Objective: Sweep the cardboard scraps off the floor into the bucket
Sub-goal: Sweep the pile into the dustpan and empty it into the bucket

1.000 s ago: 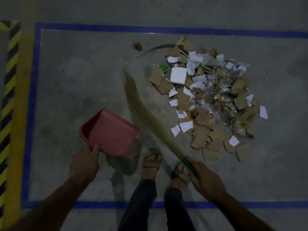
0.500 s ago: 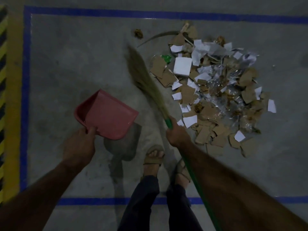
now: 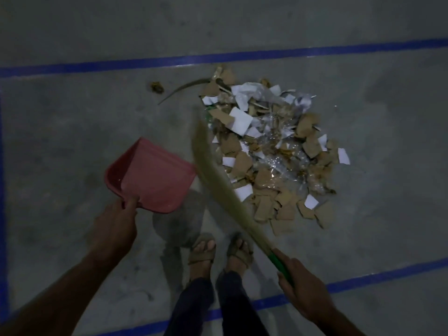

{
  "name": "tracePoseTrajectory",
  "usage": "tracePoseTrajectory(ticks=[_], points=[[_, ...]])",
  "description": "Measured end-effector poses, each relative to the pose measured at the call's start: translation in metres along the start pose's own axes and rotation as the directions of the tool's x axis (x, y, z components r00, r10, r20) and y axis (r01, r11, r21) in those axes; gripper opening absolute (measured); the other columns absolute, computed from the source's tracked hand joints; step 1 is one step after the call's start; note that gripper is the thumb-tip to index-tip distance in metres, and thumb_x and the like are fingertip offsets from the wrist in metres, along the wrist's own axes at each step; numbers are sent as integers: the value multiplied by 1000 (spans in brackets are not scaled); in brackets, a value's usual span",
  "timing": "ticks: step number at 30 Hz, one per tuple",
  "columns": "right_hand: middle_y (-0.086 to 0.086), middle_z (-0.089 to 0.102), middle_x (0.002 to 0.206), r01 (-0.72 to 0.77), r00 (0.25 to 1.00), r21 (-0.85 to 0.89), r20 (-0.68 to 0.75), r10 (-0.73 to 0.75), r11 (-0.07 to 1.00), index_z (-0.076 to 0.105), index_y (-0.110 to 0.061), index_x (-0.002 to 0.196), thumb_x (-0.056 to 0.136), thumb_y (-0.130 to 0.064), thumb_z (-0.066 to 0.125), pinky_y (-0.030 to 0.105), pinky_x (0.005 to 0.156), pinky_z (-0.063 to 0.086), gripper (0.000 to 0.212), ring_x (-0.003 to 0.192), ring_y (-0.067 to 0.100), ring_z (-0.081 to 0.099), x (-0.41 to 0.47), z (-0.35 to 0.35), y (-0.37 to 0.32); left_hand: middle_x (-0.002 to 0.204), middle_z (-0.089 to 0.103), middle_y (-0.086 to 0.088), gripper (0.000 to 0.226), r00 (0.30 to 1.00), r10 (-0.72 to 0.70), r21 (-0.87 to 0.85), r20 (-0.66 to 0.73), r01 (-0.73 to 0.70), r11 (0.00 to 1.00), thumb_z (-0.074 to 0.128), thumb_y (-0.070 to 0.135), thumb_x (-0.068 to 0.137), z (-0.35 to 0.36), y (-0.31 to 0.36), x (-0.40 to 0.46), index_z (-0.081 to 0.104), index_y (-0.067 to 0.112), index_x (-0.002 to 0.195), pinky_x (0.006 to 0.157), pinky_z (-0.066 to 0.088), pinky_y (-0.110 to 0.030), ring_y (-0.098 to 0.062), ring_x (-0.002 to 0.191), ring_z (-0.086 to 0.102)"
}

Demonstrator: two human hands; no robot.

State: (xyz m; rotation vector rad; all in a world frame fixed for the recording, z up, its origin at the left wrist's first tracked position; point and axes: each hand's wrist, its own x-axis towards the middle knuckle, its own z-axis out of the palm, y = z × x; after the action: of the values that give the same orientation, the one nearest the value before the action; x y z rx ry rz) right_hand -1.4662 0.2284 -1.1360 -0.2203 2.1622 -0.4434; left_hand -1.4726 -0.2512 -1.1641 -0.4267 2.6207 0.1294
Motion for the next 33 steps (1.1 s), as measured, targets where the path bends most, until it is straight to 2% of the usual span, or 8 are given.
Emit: tracePoseTrajectory(ticks=[5, 8, 10, 15, 20, 24, 28, 33], points=[[0, 48, 107, -83, 977, -287, 164, 134, 954, -4, -62, 146, 100, -42, 34, 28, 68, 49, 63, 82, 17, 58, 10, -37, 62, 96, 62, -21, 40, 998, 59, 57, 12, -60, 997, 71, 7, 84, -16, 1, -1, 61, 15, 123, 60, 44, -43, -42, 79, 61], [6, 53, 120, -232, 959, -371, 69, 276, 899, 6, -55, 150, 101, -35, 32, 22, 66, 43, 59, 90, 17, 60, 0, -66, 107, 92, 61, -22, 41, 994, 109, 70, -17, -108, 992, 74, 4, 83, -23, 15, 0, 63, 12, 121, 57, 37, -40, -42, 75, 61], [0, 48, 103, -300, 951, -378, -44, 307, 876, 9, -52, 151, 102, -35, 33, 25, 61, 41, 57, 77, 13, 53, -3, -93, 123, 93, 61, -22, 41, 989, 149, 76, -14, -147, 986, 74, 5, 83, -23, 30, 1, 64, 12, 122, 57, 41, -41, -43, 76, 61], [-5, 41, 93, -193, 981, -447, -78, 176, 874, 5, -50, 153, 102, -43, 37, 19, 49, 27, 61, 62, 4, 40, -38, -136, 160, 89, 59, -24, 38, 971, 237, 59, -21, -235, 970, 72, 7, 85, -20, 81, -7, 61, 11, 120, 57, 38, -42, -45, 74, 58], [-9, 45, 84, -101, 995, -527, -33, 98, 844, 29, -42, 153, 86, -33, 64, 16, 45, 27, 76, 51, 6, 41, -136, -138, 228, 91, 60, -23, 38, 971, 236, 67, -26, -233, 970, 71, 9, 86, -25, 125, -20, 59, 13, 123, 60, 37, -42, -45, 77, 58], [-2, 51, 118, -178, 971, -637, 9, 239, 750, 8, -51, 152, 99, -33, 37, 25, 62, 35, 63, 73, 12, 43, -176, -126, 258, 89, 60, -20, 39, 961, 275, 115, 25, -276, 954, 71, 9, 85, -23, 144, -33, 60, 12, 122, 59, 41, -43, -43, 75, 59], [4, 51, 131, -356, 926, -563, -103, 364, 746, 20, -40, 154, 99, -36, 36, 31, 70, 45, 57, 90, 20, 61, -152, -108, 256, 87, 58, -18, 34, 957, 289, 120, 39, -292, 949, 70, 9, 86, -13, 165, -50, 60, 12, 119, 59, 36, -41, -40, 74, 57], [-5, 41, 87, -341, 932, -261, -219, 289, 903, 21, -47, 147, 96, -37, 48, 23, 47, 33, 58, 59, 11, 42, -156, -61, 229, 89, 58, -16, 40, 939, 342, 131, 27, -343, 930, 69, 11, 88, -7, 183, -62, 58, 16, 125, 59, 37, -40, -39, 76, 58]])
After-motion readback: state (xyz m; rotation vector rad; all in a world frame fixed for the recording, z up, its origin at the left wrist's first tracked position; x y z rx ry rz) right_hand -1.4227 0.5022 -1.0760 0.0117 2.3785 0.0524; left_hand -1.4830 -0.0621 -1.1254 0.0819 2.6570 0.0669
